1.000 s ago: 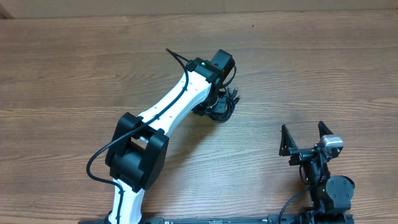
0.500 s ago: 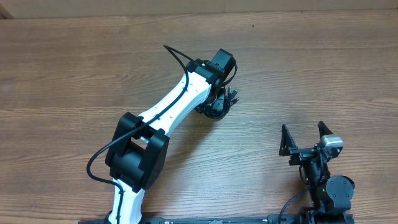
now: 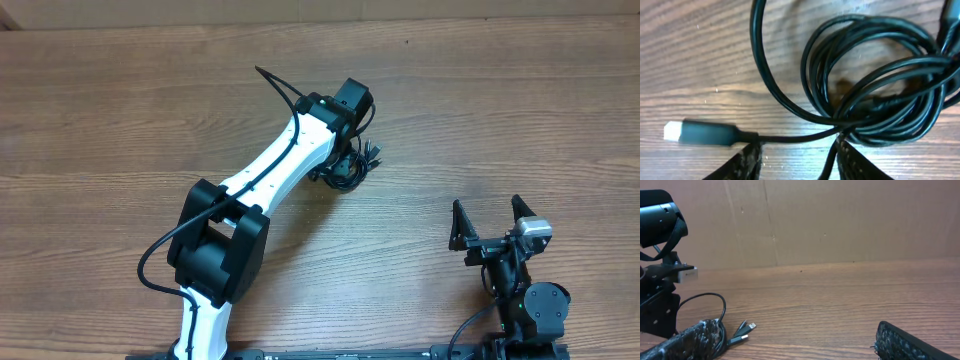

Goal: Untangle cables
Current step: 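Lower the left gripper onto the cable bundle and align with the loops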

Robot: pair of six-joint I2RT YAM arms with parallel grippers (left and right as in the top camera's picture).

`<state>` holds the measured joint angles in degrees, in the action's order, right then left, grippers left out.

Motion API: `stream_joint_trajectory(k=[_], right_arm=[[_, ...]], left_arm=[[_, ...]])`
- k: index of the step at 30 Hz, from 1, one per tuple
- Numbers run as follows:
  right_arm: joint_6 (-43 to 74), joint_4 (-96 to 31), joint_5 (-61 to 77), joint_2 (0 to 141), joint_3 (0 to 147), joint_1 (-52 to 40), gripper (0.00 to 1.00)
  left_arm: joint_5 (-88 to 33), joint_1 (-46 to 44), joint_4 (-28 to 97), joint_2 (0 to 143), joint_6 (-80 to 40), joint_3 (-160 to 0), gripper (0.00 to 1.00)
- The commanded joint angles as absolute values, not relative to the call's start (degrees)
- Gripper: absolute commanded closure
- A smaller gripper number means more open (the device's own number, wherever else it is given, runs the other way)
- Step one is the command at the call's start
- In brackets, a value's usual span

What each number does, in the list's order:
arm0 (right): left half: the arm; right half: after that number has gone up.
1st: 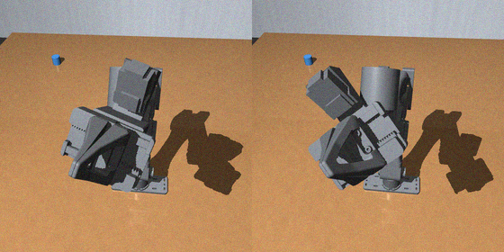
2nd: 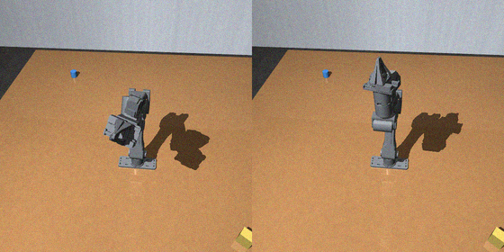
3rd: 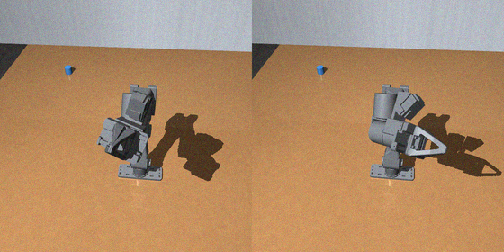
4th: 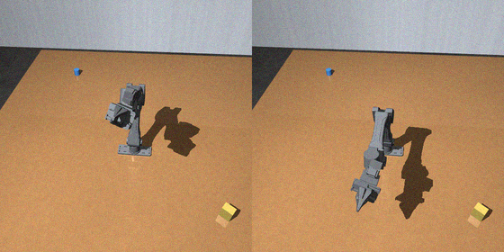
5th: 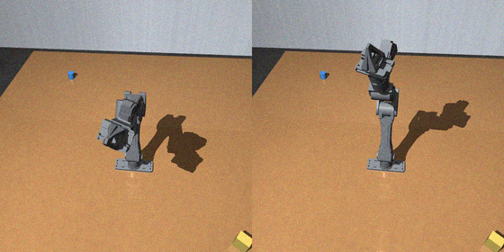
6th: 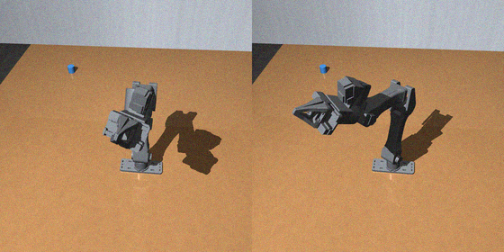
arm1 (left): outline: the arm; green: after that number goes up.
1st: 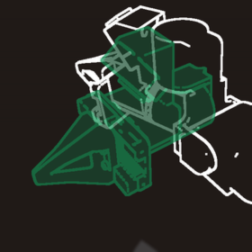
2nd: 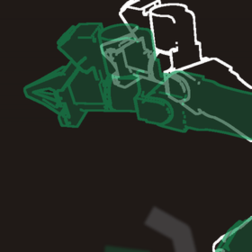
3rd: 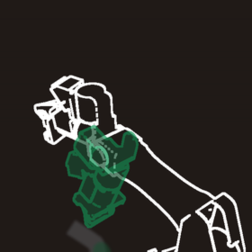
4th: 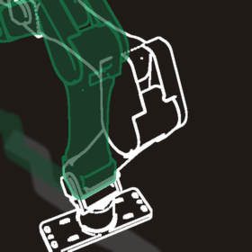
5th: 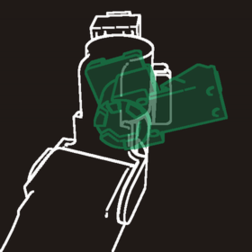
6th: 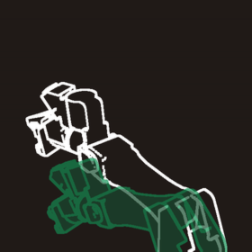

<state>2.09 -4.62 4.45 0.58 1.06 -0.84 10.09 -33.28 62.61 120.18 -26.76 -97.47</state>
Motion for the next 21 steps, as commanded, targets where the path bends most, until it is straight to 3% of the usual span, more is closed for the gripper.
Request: stream_joint_trajectory(k=[1, 8, 9, 11, 12, 21], right_arm=[[1.8, -4.4, 3.9, 0.2, 0.4, -0.6, 0.00], [1.8, -4.4, 3.9, 0.2, 0.4, -0.6, 0.00], [1.8, -4.4, 3.9, 0.2, 0.4, -0.6, 0.00], [1.8, -4.4, 3.9, 0.2, 0.4, -0.6, 0.00], [1.8, -4.4, 3.9, 0.2, 0.4, -0.6, 0.00], [1.8, -4.4, 3.9, 0.2, 0.4, -0.6, 0.00]], left_arm=[[8.9, -33.0, 62.5, 120.6, -27.0, -96.4, 0.43], [8.9, -33.0, 55.9, 120.6, -30.2, -91.1, 0.33], [8.9, -33.0, 54.7, 120.6, -30.5, -90.4, 0.43], [8.9, -33.0, 52.8, 120.6, -30.5, -89.8, 0.88], [8.9, -33.0, 52.2, 120.6, -30.5, -89.9, 0.96], [9.0, -32.9, 60.1, 119.5, -28.3, -100.7, 0.96]])
